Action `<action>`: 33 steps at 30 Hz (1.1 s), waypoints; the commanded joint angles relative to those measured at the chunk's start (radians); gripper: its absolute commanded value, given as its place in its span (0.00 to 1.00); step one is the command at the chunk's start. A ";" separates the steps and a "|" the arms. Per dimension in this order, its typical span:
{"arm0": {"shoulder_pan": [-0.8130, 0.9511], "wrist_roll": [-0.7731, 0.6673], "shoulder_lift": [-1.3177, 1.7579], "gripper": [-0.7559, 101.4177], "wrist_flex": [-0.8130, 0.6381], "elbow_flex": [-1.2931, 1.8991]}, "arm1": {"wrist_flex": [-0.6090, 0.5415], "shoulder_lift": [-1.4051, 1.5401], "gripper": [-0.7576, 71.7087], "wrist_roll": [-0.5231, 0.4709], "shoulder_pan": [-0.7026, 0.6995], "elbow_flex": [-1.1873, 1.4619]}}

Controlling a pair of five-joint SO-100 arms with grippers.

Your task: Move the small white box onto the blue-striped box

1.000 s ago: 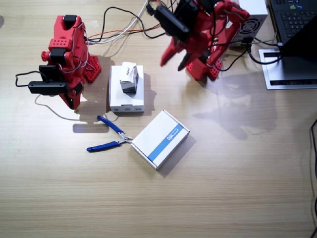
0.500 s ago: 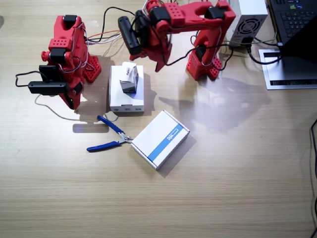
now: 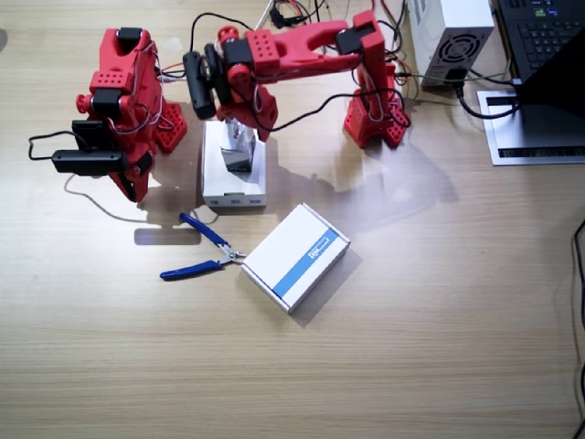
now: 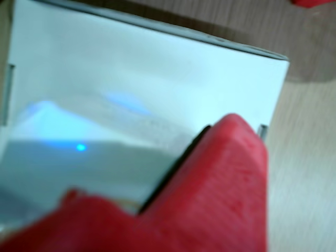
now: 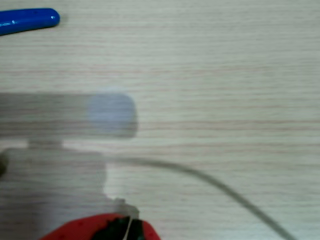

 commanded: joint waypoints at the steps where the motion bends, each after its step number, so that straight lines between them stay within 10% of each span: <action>1: 0.005 0.034 -0.063 0.45 0.021 -0.095 | 0.025 0.026 0.02 -0.014 -0.025 -0.012; 7: -0.037 0.040 -0.201 0.42 0.021 -0.219 | 0.025 0.026 0.02 -0.014 -0.025 -0.012; 12: -0.041 0.028 -0.235 0.12 0.021 -0.173 | 0.025 0.026 0.02 -0.014 -0.025 -0.012; 33: -0.703 0.207 -0.172 0.09 0.023 -0.347 | 0.025 0.026 0.02 -0.014 -0.025 -0.012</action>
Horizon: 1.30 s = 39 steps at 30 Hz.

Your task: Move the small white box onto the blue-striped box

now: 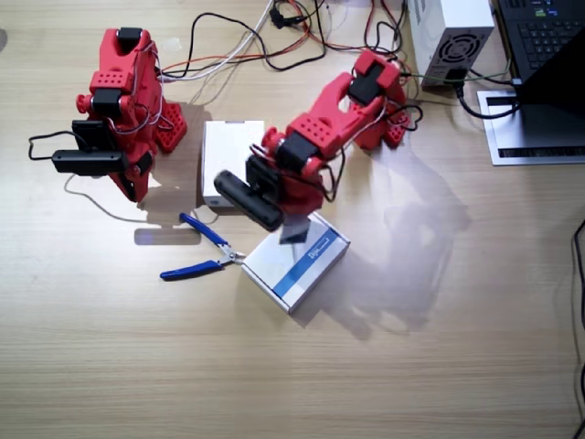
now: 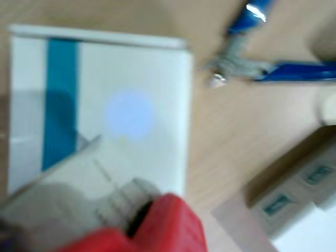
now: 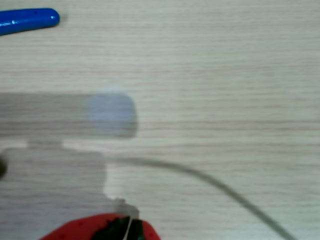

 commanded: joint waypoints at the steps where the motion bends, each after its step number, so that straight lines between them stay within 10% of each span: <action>1: -0.054 0.041 -0.046 0.09 0.023 -0.078 | 0.025 0.026 0.02 -0.014 -0.025 -0.012; 14: -0.054 0.055 -0.092 0.41 0.021 -0.173 | 0.025 0.026 0.02 -0.014 -0.025 -0.012; 24: -0.043 0.055 0.451 0.42 0.021 0.017 | 0.025 0.026 0.02 -0.014 -0.025 -0.012; 26: -0.044 0.000 0.603 0.01 0.020 -0.002 | 0.025 0.026 0.02 -0.014 -0.025 -0.012; 39: -0.598 0.216 1.546 0.01 -0.574 1.690 | 0.025 0.026 0.02 -0.014 -0.025 -0.012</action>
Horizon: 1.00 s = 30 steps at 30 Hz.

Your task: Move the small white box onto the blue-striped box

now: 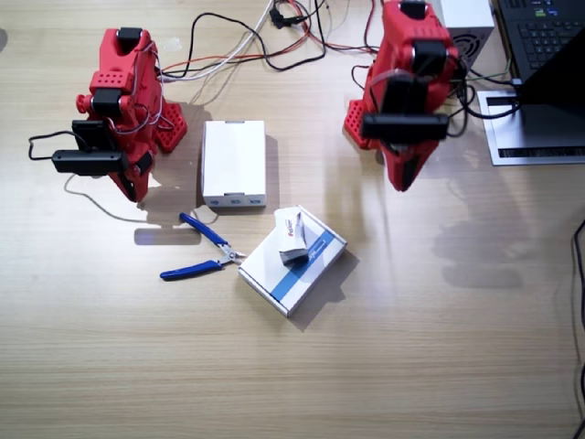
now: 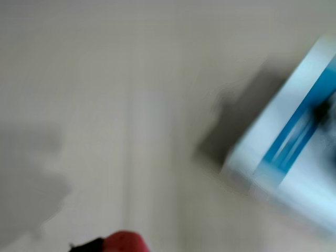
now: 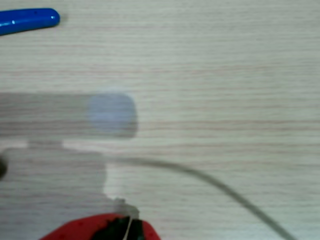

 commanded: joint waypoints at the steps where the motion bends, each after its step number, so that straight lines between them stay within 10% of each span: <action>1: -0.017 0.041 0.110 0.01 -0.098 0.232 | 0.025 0.026 0.02 -0.014 -0.025 -0.012; 6: -0.064 0.132 0.344 0.01 -0.141 0.506 | 0.025 0.026 0.02 -0.014 -0.025 -0.012; 9: -0.107 0.196 0.729 0.01 0.066 0.621 | 0.025 0.026 0.02 -0.017 -0.025 -0.012; 30: -0.179 0.350 0.729 0.01 0.060 0.650 | 0.028 0.026 0.02 -0.046 -0.025 -0.011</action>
